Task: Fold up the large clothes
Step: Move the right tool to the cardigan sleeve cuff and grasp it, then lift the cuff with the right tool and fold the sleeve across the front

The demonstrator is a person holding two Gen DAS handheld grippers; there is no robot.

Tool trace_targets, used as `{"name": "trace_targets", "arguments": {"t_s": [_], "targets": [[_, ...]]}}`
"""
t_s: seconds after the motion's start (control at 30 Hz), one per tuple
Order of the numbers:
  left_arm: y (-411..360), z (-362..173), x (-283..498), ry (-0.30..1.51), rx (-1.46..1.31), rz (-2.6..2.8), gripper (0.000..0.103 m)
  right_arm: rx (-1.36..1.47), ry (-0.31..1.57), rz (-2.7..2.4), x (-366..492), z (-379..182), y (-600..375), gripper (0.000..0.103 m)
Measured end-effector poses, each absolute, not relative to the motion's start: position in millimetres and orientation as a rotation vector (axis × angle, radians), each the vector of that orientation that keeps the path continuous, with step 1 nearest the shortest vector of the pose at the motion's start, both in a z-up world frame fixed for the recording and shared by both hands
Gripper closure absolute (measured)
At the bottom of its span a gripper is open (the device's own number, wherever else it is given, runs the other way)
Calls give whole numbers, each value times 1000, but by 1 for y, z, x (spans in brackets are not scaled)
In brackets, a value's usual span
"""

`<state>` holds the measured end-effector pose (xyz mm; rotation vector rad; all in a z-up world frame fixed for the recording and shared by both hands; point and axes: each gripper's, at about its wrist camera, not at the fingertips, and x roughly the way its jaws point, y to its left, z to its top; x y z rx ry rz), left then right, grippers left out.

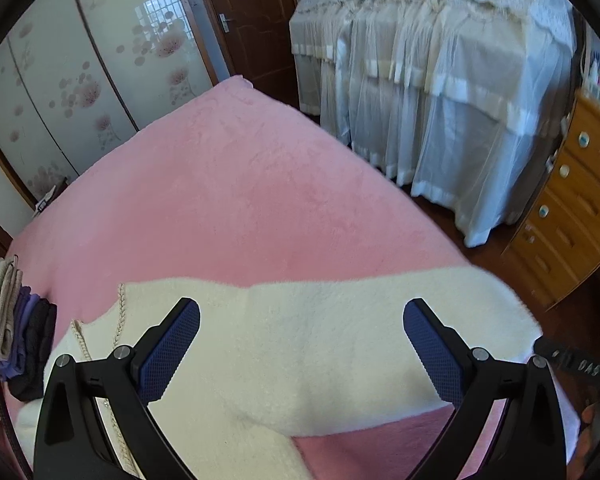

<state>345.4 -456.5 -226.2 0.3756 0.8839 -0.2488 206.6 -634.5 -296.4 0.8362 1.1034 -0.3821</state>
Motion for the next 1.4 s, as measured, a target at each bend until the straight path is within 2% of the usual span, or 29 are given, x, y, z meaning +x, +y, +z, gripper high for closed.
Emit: {"name": "trace_targets", "arguments": {"t_s": [0.27, 0.4, 0.5, 0.63, 0.73, 1.0, 1.27, 1.4], "targets": [[-464, -258, 354, 971, 391, -247, 2, 1115, 1144, -442, 198, -355, -663, 49], [-464, -262, 352, 978, 400, -262, 2, 1202, 1074, -460, 195, -372, -669, 51], [-463, -263, 352, 982, 405, -272, 2, 1194, 1042, -461, 203, -380, -673, 62], [-461, -264, 355, 988, 429, -245, 2, 1129, 1057, -474, 216, -380, -671, 85], [-453, -261, 358, 999, 427, -207, 2, 1028, 1055, -478, 223, -365, -666, 90], [-388, -225, 362, 1013, 332, -81, 2, 662, 933, -397, 241, -275, -629, 91], [-258, -179, 341, 1024, 186, 129, 2, 315, 774, -65, 269, -183, -521, 92], [-187, -179, 326, 1052, 86, 208, 2, 159, 729, 115, 280, -167, -443, 92]]}}
